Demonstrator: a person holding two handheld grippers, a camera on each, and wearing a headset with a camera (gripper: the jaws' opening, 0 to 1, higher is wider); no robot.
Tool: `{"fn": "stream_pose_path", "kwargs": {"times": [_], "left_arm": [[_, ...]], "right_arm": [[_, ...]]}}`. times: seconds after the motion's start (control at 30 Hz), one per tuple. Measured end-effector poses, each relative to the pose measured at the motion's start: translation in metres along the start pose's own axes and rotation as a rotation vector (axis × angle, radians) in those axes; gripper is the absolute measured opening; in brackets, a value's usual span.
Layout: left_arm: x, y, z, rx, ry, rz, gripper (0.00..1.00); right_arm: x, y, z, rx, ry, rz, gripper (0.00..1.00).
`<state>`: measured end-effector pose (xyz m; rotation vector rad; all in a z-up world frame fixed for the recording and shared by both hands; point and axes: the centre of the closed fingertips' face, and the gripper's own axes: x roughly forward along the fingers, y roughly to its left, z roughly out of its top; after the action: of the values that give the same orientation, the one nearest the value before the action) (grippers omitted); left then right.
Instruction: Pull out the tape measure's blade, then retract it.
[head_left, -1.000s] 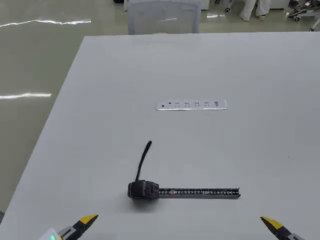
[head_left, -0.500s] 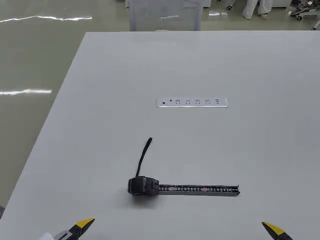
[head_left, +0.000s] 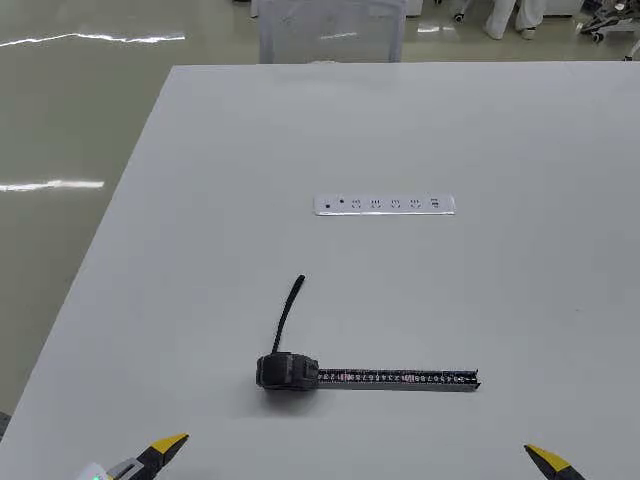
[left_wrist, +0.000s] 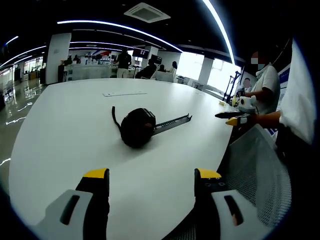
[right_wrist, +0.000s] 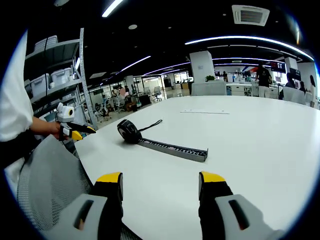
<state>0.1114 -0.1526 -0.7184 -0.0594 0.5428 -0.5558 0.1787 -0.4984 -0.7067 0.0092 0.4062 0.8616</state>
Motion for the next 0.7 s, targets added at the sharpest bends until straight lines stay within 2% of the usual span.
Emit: {"fn": "stream_pose_path", "kwargs": {"times": [0.2, 0.33, 0.7], "left_arm": [[0.0001, 0.0001, -0.0034, 0.001, 0.002, 0.000, 0.67], [-0.0003, -0.0032, 0.0005, 0.001, -0.001, 0.001, 0.67], [-0.0013, -0.0038, 0.0014, 0.014, -0.004, -0.002, 0.67]], "right_arm": [[-0.0003, 0.0008, -0.0025, 0.009, 0.004, 0.002, 0.62], [-0.0015, 0.0015, -0.0032, 0.007, 0.005, 0.003, 0.61], [-0.0018, 0.0030, -0.0010, 0.003, -0.002, 0.006, 0.61]]}}
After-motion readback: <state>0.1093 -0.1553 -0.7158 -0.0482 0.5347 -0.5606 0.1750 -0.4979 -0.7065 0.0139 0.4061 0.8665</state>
